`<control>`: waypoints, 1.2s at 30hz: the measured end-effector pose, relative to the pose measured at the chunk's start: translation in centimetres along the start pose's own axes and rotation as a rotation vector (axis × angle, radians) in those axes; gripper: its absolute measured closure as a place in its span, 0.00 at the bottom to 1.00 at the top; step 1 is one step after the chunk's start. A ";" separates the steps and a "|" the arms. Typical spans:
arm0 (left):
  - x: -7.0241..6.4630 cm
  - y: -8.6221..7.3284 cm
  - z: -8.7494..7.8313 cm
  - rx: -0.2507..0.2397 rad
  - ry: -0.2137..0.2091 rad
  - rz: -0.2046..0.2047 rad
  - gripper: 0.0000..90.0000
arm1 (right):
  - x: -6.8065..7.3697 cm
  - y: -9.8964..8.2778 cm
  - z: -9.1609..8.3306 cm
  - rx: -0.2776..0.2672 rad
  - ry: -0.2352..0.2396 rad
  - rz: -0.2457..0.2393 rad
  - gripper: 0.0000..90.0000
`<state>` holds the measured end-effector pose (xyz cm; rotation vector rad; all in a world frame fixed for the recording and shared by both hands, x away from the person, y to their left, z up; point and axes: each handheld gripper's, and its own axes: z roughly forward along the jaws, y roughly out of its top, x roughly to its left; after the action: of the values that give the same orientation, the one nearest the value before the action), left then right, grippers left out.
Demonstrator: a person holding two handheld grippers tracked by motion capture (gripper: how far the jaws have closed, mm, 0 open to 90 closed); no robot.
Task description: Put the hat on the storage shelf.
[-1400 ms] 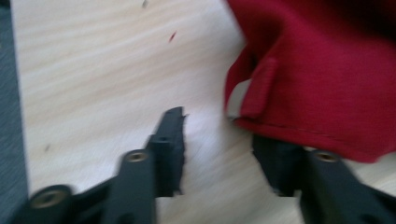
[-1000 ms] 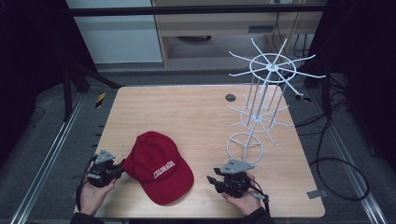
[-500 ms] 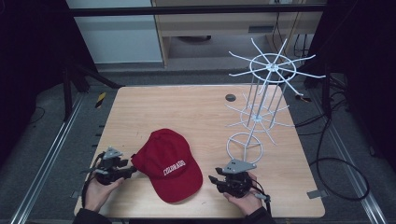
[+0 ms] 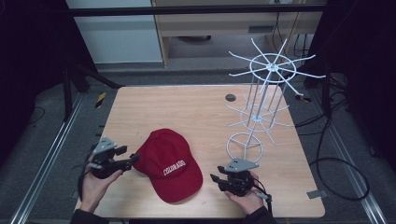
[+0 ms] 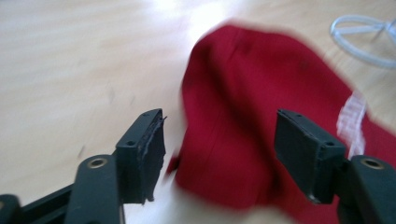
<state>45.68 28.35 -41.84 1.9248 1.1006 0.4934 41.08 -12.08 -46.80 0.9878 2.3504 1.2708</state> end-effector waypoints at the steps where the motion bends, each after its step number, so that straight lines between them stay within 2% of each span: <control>1: -0.3 0.7 0.7 -0.004 0.002 0.003 0.36 | 0.0 0.0 0.0 -0.001 0.000 0.001 0.63; 2: -0.6 1.7 2.2 -0.005 0.002 -0.006 0.36 | -0.1 0.0 0.0 -0.001 0.000 0.003 0.63; 3: -0.6 1.7 2.2 -0.005 0.002 -0.006 0.36 | -0.1 0.0 0.0 -0.001 0.000 0.003 0.63; 4: -0.8 2.7 4.1 0.026 0.005 -0.019 0.36 | -0.1 0.0 -0.1 -0.002 -0.001 0.003 0.63; 5: -0.7 3.0 4.9 0.043 0.008 -0.023 0.36 | -0.1 0.0 -0.1 -0.001 -0.001 0.005 0.63; 6: -0.7 3.0 4.9 0.043 0.008 -0.023 0.36 | -0.2 0.0 -0.1 -0.001 0.000 0.004 0.63; 8: -0.7 3.3 6.2 0.068 0.000 -0.039 0.36 | -0.2 0.0 -0.1 -0.002 0.001 0.003 0.63; 11: -0.8 3.1 8.2 0.127 -0.004 -0.051 0.35 | -0.4 0.0 -0.2 0.000 0.000 0.005 0.62; 13: -0.7 2.9 8.6 0.137 -0.015 -0.067 0.35 | -0.4 0.0 -0.2 0.001 0.000 0.007 0.61; 14: -0.4 2.6 9.2 0.149 -0.040 -0.094 0.42 | -0.4 0.0 -0.2 0.003 0.000 0.004 0.61; 17: -0.2 2.3 9.5 0.153 -0.047 -0.102 0.64 | -0.3 0.0 -0.1 0.002 0.001 0.003 0.61; 18: -0.1 2.3 9.4 0.144 -0.054 -0.100 0.72 | -0.3 0.0 -0.1 0.002 0.001 0.001 0.61; 19: 0.0 2.3 9.3 0.125 -0.074 -0.114 0.72 | -0.3 0.0 -0.1 0.002 0.001 0.001 0.61; 20: 0.1 2.4 9.0 0.104 -0.097 -0.103 0.80 | -0.4 0.0 -0.2 0.004 -0.002 0.006 0.61; 22: -0.1 2.5 8.7 0.089 -0.101 -0.095 0.87 | -0.4 0.0 -0.2 0.004 -0.002 0.008 0.62; 29: -1.5 4.1 6.9 -0.015 -0.135 0.001 0.90 | -0.6 0.0 -0.5 -0.012 -0.011 0.008 0.62; 31: -2.2 4.9 6.1 -0.057 -0.161 0.039 0.90 | -0.7 0.0 -0.6 -0.015 -0.015 0.006 0.61; 32: -3.1 5.7 5.3 -0.092 -0.181 0.073 0.90 | -0.8 0.0 -0.6 -0.017 -0.022 0.008 0.61; 33: -3.1 5.7 5.3 -0.092 -0.181 0.073 0.90 | -0.8 0.0 -0.7 -0.018 -0.024 0.010 0.61; 34: -3.9 6.4 4.6 -0.122 -0.197 0.106 0.90 | -0.8 -0.1 -0.8 -0.020 -0.026 0.010 0.61; 36: -4.3 6.8 4.1 -0.140 -0.208 0.121 0.90 | -0.8 -0.1 -0.8 -0.023 -0.030 0.007 0.61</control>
<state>49.60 21.01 -38.34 1.8783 0.7998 0.4136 41.19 -13.21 -46.43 1.0025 2.3070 1.2734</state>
